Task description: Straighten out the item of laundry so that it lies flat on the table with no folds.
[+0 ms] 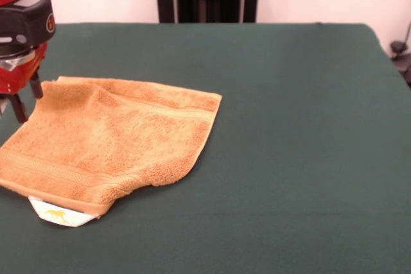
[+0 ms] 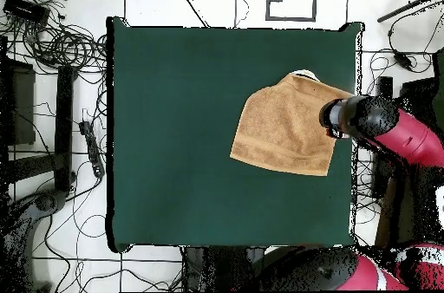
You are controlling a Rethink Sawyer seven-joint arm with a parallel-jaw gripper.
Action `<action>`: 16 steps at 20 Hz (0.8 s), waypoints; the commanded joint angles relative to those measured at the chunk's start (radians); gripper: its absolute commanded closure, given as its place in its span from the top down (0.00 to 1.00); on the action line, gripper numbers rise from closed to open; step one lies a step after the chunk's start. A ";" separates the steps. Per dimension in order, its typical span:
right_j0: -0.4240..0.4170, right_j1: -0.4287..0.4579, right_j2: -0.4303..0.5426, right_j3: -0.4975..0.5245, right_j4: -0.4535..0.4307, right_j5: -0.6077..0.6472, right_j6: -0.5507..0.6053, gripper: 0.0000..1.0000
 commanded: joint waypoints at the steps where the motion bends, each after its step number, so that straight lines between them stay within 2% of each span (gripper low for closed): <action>1: 0.047 -0.018 0.127 0.177 0.049 0.066 -0.031 1.00; 8: 0.052 -0.038 0.126 0.234 0.055 0.024 -0.010 1.00; 16: 0.049 -0.020 0.131 0.270 0.061 -0.052 0.008 1.00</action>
